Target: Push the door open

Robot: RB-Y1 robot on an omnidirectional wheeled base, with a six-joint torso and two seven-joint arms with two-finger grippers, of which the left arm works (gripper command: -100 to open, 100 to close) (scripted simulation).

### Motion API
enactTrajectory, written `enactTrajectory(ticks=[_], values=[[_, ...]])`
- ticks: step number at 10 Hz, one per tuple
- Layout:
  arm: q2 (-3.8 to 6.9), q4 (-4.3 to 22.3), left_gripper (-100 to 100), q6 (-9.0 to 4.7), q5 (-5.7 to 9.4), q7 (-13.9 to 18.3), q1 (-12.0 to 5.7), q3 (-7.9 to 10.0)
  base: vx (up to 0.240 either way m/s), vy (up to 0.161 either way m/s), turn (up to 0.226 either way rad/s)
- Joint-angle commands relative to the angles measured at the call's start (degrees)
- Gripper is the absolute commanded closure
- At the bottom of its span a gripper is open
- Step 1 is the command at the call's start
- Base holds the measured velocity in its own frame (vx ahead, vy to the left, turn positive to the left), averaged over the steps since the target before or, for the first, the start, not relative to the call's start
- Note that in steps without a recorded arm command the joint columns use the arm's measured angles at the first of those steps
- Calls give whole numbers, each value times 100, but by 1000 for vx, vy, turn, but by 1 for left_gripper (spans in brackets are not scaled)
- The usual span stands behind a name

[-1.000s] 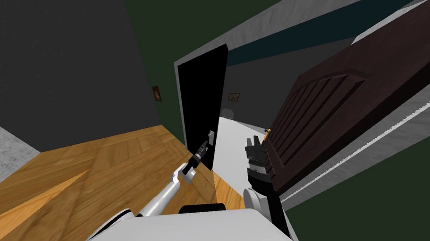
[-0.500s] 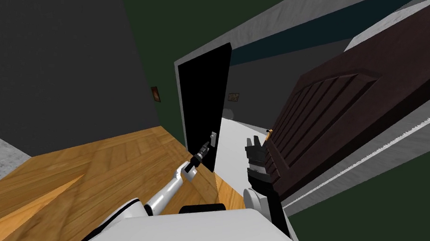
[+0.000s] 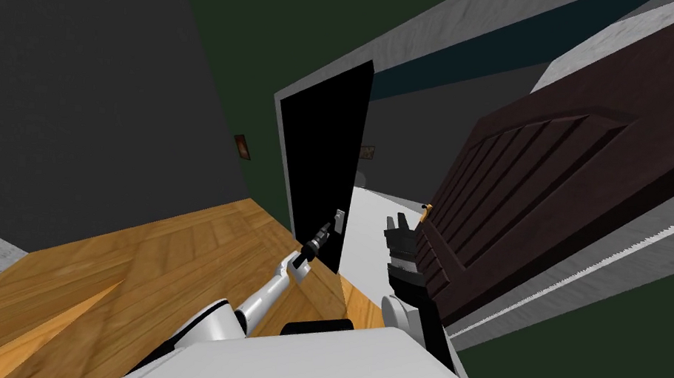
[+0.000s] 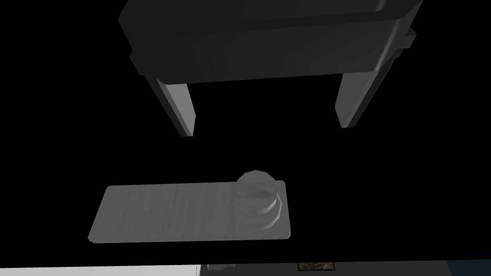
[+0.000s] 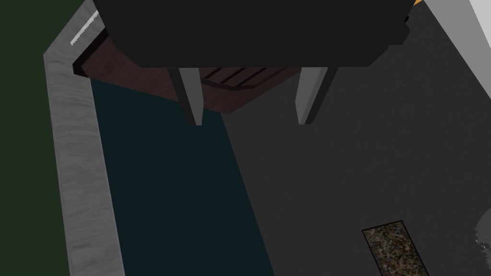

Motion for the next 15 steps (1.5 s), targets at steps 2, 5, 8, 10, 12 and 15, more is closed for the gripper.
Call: enactTrajectory(ticks=[2, 5, 8, 10, 12, 15], values=[[-25, 148, -100, -24, -14, 18, -93, -20, 66, 84, -14], [61, 197, -100, -30, -2, -18, -111, 31, 129, -85, -25], [22, 230, -100, -29, 13, -60, -119, 87, 193, -121, -31], [-52, 247, -100, -28, 20, -82, -123, 116, 150, -83, -25], [-35, 249, 100, -36, 18, -80, -122, 109, 34, -16, 3], [-35, 249, 100, -36, 18, -80, -122, 109, -10, 7, -10]])
